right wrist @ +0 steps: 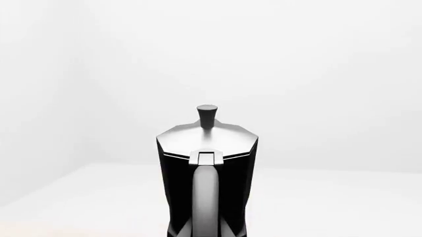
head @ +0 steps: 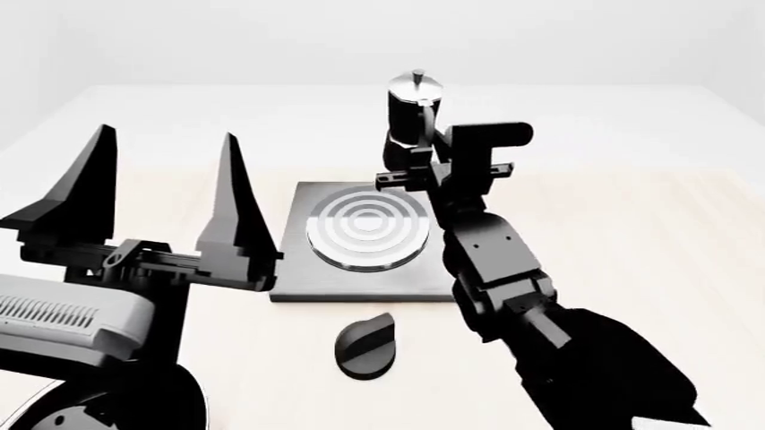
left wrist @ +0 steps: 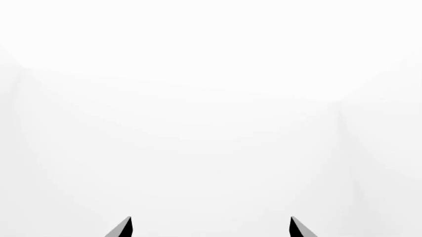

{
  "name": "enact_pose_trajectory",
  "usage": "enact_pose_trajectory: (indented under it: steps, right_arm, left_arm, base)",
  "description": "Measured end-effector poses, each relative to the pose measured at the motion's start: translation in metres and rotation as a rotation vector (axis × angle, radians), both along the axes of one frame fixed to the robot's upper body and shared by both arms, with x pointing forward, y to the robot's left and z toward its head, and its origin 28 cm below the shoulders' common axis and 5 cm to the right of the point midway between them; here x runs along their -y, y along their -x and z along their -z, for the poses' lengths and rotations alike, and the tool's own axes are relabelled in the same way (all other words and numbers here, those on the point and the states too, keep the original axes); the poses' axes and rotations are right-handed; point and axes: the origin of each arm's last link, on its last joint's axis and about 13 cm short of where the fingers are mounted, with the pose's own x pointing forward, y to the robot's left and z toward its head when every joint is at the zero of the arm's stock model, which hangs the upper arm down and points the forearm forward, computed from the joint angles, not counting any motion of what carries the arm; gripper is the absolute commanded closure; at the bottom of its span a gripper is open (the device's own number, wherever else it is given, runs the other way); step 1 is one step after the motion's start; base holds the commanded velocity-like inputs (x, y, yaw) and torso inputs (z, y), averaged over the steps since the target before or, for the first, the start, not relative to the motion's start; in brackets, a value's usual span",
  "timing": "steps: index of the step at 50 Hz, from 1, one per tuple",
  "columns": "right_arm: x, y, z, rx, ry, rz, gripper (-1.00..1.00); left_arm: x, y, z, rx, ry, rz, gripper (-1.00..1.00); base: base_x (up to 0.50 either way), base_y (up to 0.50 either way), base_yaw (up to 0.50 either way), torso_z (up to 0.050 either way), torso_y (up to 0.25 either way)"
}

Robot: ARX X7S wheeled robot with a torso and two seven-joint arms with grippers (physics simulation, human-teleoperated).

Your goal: Turn on the stove and put the moka pot on it.

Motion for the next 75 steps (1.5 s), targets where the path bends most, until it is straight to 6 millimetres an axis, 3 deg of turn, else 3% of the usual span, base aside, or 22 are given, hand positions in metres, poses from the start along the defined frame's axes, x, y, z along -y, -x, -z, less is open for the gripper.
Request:
enact_pose_trajectory:
  steps: [28, 51, 75]
  right_arm:
    - [-0.02, 0.012, 0.014, -0.021, 0.011, -0.093, 1.0]
    - [-0.024, 0.013, 0.012, -0.004, 0.009, -0.108, 1.0]
    - [-0.027, 0.012, 0.004, 0.072, -0.011, -0.101, 1.0]
  left_arm:
    - [-0.001, 0.001, -0.001, -0.004, 0.006, -0.002, -1.0]
    - [-0.002, 0.0, 0.003, -0.023, 0.003, -0.009, -1.0]
    - [-0.001, 0.0, 0.007, -0.034, 0.003, -0.009, -1.0]
  base:
    - [0.0, 0.0, 0.0, 0.0, 0.001]
    - [0.0, 0.0, 0.0, 0.0, 0.001]
    - [0.0, 0.0, 0.0, 0.01, -0.107]
